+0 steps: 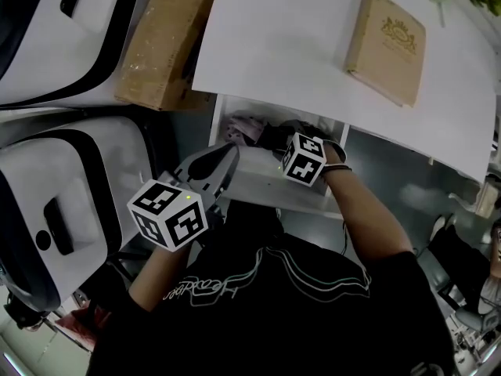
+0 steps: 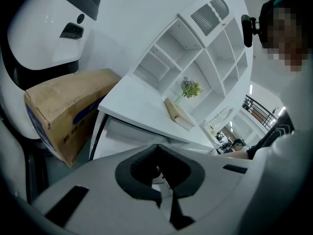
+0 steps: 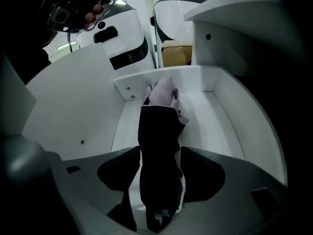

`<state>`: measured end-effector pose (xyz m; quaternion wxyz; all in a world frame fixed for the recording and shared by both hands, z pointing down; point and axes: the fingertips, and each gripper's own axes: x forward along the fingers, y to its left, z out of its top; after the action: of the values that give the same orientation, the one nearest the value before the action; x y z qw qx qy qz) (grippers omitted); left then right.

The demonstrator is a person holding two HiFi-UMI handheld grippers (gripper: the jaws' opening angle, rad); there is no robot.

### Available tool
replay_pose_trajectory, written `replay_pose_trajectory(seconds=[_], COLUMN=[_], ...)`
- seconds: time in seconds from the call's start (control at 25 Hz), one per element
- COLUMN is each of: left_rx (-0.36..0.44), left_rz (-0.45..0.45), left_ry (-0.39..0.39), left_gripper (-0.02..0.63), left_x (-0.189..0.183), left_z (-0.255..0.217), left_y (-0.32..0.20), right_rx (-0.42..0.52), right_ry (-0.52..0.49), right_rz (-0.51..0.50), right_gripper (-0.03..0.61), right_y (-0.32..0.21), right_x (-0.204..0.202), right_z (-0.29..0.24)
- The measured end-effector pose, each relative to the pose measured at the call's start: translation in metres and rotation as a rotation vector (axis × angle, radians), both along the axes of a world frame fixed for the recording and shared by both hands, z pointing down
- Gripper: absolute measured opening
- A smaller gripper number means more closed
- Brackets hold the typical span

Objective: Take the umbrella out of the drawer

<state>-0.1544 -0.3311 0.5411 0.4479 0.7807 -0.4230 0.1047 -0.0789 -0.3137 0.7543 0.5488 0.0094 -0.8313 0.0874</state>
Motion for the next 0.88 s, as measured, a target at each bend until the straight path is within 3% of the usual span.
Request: replay_pose_trajectory(seconds=[0.32, 0.88], left_rx=[-0.018, -0.034], left_rz=[-0.005, -0.009], left_ry=[0.014, 0.031], left_gripper=[0.020, 0.020], left_x=[-0.004, 0.001], left_z=[0.007, 0.014], left_y=[-0.003, 0.010], right_rx=[0.057, 0.046], right_ry=[0.062, 0.092], right_rz=[-0.062, -0.075], right_gripper=[0.239, 0.216], right_y=[0.002, -0.003], right_x=[-0.004, -0.007], right_z=[0.027, 0.024])
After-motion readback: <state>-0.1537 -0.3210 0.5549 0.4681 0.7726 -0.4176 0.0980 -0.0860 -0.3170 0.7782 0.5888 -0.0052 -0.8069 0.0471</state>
